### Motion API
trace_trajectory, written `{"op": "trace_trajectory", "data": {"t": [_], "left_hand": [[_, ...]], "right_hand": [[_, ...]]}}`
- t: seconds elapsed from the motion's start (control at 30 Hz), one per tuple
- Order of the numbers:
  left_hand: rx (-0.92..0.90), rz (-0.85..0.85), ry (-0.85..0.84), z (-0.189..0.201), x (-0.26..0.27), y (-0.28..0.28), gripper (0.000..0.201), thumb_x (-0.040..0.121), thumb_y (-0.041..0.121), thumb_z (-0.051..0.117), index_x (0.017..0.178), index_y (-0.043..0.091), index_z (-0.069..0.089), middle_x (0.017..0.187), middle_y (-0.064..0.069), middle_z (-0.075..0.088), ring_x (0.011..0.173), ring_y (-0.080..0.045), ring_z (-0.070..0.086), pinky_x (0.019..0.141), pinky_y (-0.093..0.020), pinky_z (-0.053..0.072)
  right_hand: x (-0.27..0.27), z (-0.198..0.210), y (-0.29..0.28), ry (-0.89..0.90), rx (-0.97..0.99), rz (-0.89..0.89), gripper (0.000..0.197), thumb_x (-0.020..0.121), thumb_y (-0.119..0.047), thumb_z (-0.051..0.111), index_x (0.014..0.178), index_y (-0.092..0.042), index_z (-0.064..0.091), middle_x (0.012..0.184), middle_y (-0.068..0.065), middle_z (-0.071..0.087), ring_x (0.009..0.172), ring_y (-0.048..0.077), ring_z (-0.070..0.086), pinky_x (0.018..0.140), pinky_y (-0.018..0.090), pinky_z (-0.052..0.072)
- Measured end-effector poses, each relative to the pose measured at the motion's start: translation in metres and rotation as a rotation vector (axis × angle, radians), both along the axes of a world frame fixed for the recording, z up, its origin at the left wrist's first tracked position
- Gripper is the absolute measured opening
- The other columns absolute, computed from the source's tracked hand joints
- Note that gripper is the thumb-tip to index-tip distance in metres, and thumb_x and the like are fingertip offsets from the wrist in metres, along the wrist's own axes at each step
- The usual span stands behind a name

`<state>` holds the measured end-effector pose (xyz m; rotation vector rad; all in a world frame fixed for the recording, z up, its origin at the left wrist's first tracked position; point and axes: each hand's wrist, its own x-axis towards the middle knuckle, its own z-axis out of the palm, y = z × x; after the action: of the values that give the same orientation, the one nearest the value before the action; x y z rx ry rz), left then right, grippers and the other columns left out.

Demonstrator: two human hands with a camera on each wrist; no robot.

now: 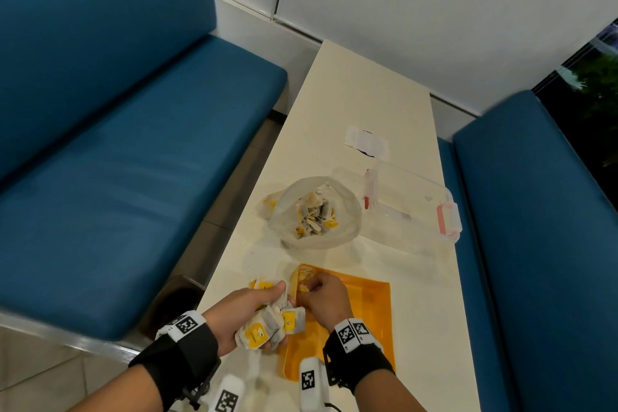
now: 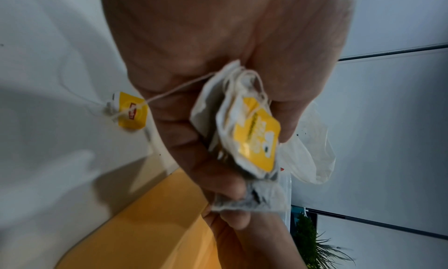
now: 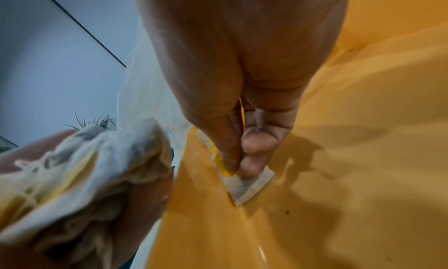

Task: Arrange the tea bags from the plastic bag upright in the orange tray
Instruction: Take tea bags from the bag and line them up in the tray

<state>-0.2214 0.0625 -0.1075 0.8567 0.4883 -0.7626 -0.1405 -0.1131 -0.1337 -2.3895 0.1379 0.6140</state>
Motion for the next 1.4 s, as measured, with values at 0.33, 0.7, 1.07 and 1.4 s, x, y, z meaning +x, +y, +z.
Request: {"op": "trace_trajectory", "data": {"t": [0.33,0.7,1.07,1.4], "left_hand": [[-0.005,0.006,-0.019,0.005,0.002,0.006,0.048,0.093,0.046,0.061,0.11,0.003,0.071,0.101,-0.028,0.07,0.072,-0.035,0.068,0.051,-0.031,0.054],[-0.056,0.045,-0.04,0.01,0.006,0.006,0.051,0.096,0.048,0.056,0.116,0.002,0.067,0.104,-0.029,0.066,0.074,-0.034,0.069,0.052,-0.03,0.053],[-0.069,0.136,-0.022,0.008,0.002,0.017,0.048,0.091,0.048,0.058,0.114,0.006,0.063,0.11,-0.029,0.069,0.076,-0.034,0.067,0.052,-0.029,0.054],[-0.082,0.124,-0.01,0.004,-0.006,0.019,0.048,0.088,0.049,0.06,0.111,0.008,0.062,0.111,-0.028,0.068,0.078,-0.034,0.066,0.054,-0.03,0.054]], "right_hand": [[-0.018,0.048,-0.014,-0.116,0.248,0.034,0.018,0.077,-0.024,0.08,0.085,-0.024,0.064,0.087,-0.004,0.069,0.078,0.015,0.066,0.073,0.034,0.058],[-0.033,0.067,-0.014,-0.03,0.302,0.265,0.03,0.073,-0.006,0.079,0.087,-0.029,0.066,0.081,-0.004,0.058,0.071,0.004,0.05,0.071,0.021,0.048],[-0.039,0.061,-0.03,-0.225,0.22,0.183,0.021,0.073,-0.015,0.082,0.07,-0.031,0.068,0.084,-0.005,0.064,0.082,0.008,0.06,0.073,0.016,0.048],[-0.025,0.038,-0.047,0.097,0.231,0.022,0.016,0.081,0.003,0.071,0.075,-0.011,0.065,0.069,0.005,0.066,0.058,0.013,0.061,0.049,0.019,0.044]]}}
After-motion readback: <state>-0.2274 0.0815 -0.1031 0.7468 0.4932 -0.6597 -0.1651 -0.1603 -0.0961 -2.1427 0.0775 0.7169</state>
